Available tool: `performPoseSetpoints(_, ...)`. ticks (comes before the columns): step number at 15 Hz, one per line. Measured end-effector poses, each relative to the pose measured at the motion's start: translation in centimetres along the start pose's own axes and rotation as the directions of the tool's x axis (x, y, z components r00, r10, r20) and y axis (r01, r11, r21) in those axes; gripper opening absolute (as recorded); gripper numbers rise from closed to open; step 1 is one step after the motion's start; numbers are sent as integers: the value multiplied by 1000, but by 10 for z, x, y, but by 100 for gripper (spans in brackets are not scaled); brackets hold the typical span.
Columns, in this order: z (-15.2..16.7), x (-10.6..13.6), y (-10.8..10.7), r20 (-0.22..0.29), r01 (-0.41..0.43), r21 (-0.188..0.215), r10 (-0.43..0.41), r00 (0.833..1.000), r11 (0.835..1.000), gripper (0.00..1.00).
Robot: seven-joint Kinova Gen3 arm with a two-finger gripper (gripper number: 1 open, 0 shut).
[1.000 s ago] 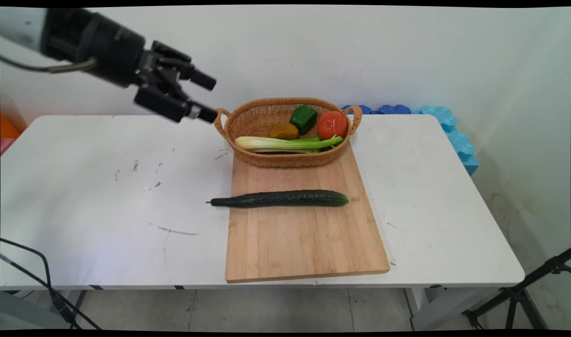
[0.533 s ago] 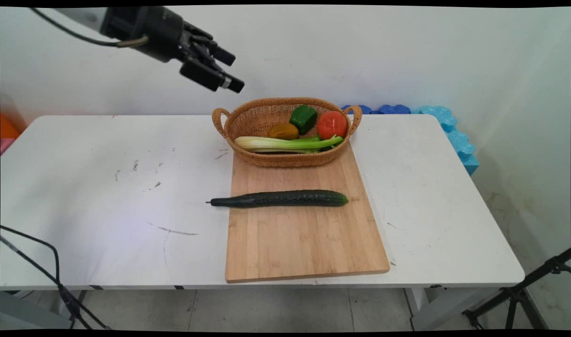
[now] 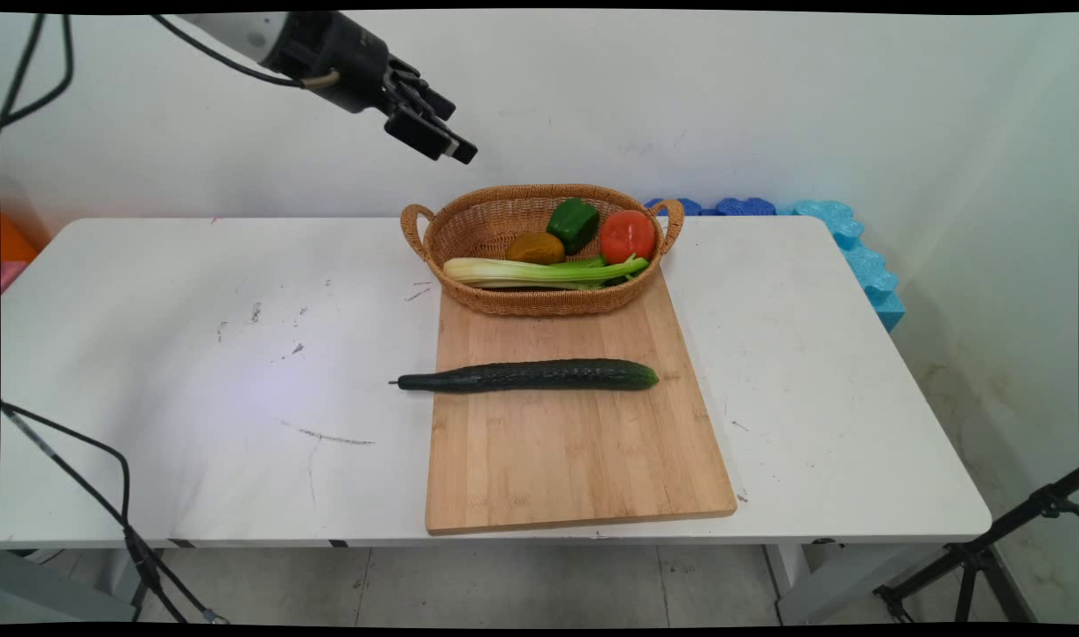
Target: Pick up the potato from the vegetable basket
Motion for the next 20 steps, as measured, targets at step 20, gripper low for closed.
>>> performPoseSetpoints(20,136,-44,-82,167,85,-48,-76,983,995,100)
